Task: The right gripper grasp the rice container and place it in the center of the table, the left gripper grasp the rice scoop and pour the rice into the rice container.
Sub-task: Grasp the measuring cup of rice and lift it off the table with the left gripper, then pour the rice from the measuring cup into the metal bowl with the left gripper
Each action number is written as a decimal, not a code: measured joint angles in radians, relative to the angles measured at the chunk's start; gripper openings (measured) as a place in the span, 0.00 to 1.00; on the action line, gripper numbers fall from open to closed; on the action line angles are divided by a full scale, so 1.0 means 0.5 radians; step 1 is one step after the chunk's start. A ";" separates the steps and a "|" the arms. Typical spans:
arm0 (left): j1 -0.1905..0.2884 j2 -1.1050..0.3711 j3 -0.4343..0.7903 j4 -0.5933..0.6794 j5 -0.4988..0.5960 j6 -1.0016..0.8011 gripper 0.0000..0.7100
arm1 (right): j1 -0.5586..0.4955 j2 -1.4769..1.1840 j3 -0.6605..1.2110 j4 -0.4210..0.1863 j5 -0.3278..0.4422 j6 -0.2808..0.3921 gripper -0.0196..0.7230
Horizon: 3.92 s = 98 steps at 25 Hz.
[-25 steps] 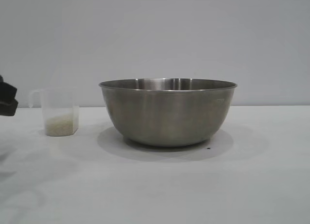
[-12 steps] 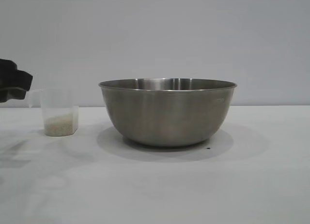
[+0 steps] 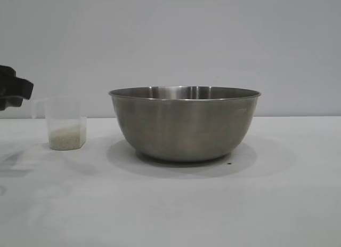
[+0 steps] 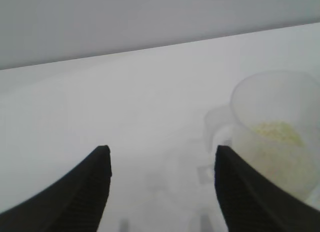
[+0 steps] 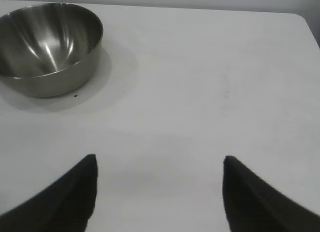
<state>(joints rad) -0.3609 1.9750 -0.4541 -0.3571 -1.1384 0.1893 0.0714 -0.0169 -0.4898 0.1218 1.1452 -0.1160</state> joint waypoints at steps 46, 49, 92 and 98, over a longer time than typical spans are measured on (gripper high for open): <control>0.156 0.339 -0.481 0.313 0.000 0.038 0.48 | 0.000 0.000 0.000 0.000 0.000 0.000 0.63; 0.156 0.371 -0.519 0.368 0.004 0.038 0.36 | 0.000 0.000 0.000 0.000 0.000 0.000 0.63; 0.156 -0.223 -0.699 1.541 0.013 0.351 0.00 | 0.000 0.000 0.000 0.000 0.000 0.000 0.63; 0.156 -0.223 -0.756 1.872 0.013 0.608 0.00 | 0.000 0.000 0.000 0.000 0.000 0.000 0.63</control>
<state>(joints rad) -0.2826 1.8634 -0.8323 0.5788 -1.1317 0.4930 0.0714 -0.0169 -0.4898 0.1218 1.1452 -0.1160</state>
